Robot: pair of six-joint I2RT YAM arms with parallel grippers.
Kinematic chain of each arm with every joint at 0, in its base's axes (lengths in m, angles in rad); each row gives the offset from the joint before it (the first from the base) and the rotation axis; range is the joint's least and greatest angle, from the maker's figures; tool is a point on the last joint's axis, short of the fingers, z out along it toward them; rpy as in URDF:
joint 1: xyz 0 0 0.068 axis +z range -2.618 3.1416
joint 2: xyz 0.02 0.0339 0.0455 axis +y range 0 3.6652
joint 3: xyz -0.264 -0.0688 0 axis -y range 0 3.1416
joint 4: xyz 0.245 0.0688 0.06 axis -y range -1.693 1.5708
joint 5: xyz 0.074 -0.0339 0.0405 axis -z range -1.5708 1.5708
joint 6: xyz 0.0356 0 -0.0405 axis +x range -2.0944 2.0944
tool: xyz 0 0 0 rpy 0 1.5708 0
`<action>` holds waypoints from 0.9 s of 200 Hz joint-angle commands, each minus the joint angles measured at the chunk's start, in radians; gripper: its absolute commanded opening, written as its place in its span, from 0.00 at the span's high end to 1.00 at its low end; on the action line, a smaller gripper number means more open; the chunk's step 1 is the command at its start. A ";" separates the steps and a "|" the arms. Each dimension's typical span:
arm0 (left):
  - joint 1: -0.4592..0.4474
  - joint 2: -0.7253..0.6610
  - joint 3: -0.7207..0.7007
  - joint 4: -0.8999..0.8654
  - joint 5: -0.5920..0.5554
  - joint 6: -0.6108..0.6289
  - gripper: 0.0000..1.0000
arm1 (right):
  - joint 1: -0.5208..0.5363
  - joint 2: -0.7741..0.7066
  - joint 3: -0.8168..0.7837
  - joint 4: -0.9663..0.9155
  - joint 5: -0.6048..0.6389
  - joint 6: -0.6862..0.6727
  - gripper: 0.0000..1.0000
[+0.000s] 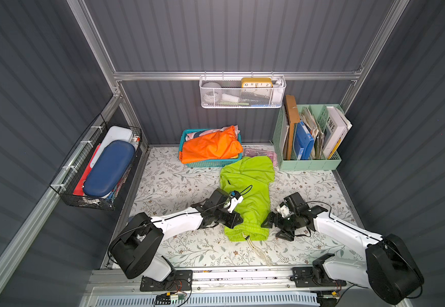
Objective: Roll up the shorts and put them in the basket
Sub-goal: Roll the shorts at the center of the board.
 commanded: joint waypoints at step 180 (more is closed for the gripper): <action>-0.020 0.058 -0.175 0.095 -0.053 -0.194 1.00 | 0.174 0.283 -0.106 0.506 -0.086 0.248 0.15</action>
